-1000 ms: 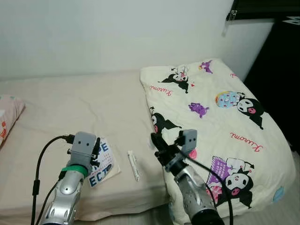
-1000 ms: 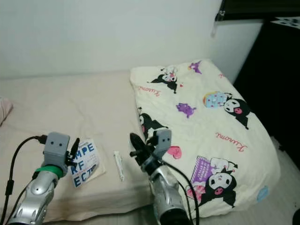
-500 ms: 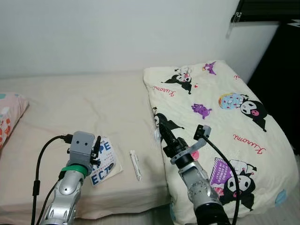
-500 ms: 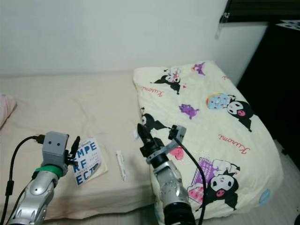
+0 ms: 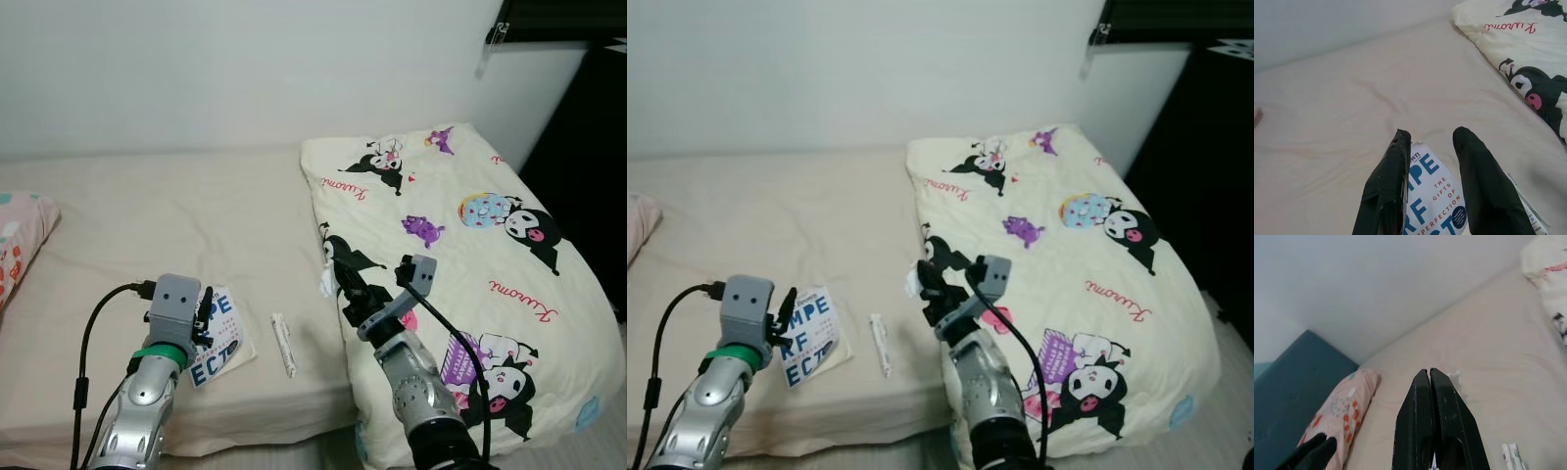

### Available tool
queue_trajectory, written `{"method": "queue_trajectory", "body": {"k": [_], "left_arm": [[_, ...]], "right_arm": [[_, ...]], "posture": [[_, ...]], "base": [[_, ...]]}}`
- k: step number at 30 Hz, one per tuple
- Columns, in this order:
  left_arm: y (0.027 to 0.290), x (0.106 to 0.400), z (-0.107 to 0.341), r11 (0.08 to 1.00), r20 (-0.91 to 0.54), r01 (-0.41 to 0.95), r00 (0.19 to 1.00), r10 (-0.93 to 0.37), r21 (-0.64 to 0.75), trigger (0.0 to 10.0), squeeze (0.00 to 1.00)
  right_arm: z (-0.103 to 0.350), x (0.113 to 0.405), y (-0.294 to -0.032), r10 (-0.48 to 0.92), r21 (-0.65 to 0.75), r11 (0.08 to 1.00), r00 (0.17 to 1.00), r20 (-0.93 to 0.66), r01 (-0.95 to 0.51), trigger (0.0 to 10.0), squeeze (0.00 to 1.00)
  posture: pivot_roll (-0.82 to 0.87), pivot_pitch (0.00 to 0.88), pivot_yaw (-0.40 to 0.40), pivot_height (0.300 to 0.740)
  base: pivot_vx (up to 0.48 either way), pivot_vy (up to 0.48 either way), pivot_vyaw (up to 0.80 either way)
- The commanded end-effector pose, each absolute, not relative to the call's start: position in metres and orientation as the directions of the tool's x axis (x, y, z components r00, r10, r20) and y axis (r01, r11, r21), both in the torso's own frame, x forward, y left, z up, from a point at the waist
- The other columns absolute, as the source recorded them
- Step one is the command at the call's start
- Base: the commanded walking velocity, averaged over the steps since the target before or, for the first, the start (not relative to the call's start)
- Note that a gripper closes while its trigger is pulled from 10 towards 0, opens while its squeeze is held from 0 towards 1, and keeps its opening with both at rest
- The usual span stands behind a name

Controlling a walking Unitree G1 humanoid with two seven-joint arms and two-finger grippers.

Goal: Clean up the room

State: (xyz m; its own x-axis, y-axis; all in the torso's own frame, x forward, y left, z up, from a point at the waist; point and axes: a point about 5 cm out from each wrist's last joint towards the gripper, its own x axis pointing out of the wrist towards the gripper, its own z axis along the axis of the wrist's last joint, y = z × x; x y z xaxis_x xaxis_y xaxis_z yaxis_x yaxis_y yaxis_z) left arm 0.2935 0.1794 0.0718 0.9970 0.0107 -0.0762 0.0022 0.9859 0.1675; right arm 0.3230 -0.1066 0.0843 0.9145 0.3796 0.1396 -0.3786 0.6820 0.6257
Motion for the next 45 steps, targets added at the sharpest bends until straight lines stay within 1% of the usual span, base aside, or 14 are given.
{"method": "queue_trajectory", "body": {"k": [1,4,6,9,12,18,23,30,35,42,45], "left_arm": [[0.179,0.293,0.067,0.984,-0.103,0.004,0.995,0.015,0.179,10.0,0.0],[0.182,0.294,0.067,0.982,-0.104,0.001,0.994,0.019,0.188,10.0,0.0],[0.182,0.294,0.067,0.982,-0.104,0.001,0.994,0.019,0.188,10.0,0.0],[0.182,0.294,0.067,0.981,-0.108,-0.004,0.994,0.025,0.193,10.0,0.0],[0.181,0.295,0.067,0.982,-0.114,-0.004,0.993,0.026,0.191,10.0,0.0],[0.173,0.295,0.066,0.983,-0.116,0.022,0.993,0.0,0.185,10.0,0.0],[0.171,0.298,0.066,0.982,-0.116,0.028,0.993,-0.006,0.185,10.0,0.0],[0.172,0.298,0.068,0.982,-0.113,0.023,0.994,-0.002,0.189,10.0,0.0],[0.175,0.297,0.066,0.979,-0.123,0.022,0.992,0.003,0.203,10.0,0.0],[0.174,0.298,0.066,0.98,-0.124,0.016,0.992,0.009,0.2,10.0,0.0],[0.173,0.297,0.066,0.98,-0.124,0.019,0.992,0.006,0.199,10.0,0.0]], "right_arm": [[0.08,0.321,-0.11,0.356,0.645,0.682,0.927,0.12,-0.346,10.0,0.0],[0.078,0.321,-0.113,0.338,0.613,0.72,0.935,0.102,-0.327,10.0,0.0],[0.078,0.321,-0.113,0.338,0.613,0.72,0.935,0.102,-0.327,10.0,0.0],[0.074,0.324,-0.117,0.293,0.583,0.764,0.954,0.068,-0.277,10.0,0.0],[0.073,0.324,-0.117,0.292,0.564,0.782,0.955,0.045,-0.265,10.0,0.0],[0.071,0.323,-0.11,0.355,0.567,0.763,0.934,0.033,-0.31,10.0,0.0],[0.07,0.32,-0.107,0.382,0.503,0.794,0.924,0.023,-0.341,10.0,0.0],[0.067,0.321,-0.103,0.39,0.487,0.803,0.921,0.005,-0.343,10.0,0.0],[0.062,0.321,-0.096,0.444,0.381,0.837,0.895,-0.051,-0.394,10.0,0.0],[0.068,0.327,-0.1,0.384,0.401,0.85,0.923,-0.028,-0.341,10.0,0.0],[0.067,0.327,-0.1,0.384,0.401,0.85,0.923,-0.029,-0.341,10.0,0.0]], "posture": [[0.07,0.0,0.063,0.74],[0.07,0.0,0.065,0.74],[0.07,0.0,0.065,0.74],[0.07,0.0,0.06,0.74],[0.07,0.0,0.058,0.74],[0.07,0.0,0.061,0.74],[0.07,0.0,0.061,0.74],[0.08,0.0,0.058,0.74],[0.08,0.0,0.057,0.74],[0.08,0.0,0.055,0.74],[0.08,0.0,0.057,0.74]], "base": [[0.0,0.0,0.0],[0.0,0.0,0.0],[0.0,0.0,0.0],[0.0,0.0,0.0],[0.0,0.0,0.0],[0.0,0.0,0.0],[0.0,0.0,0.0],[0.0,0.0,0.0],[0.0,0.0,0.0],[0.0,0.0,0.0],[0.0,0.0,0.0]]}}
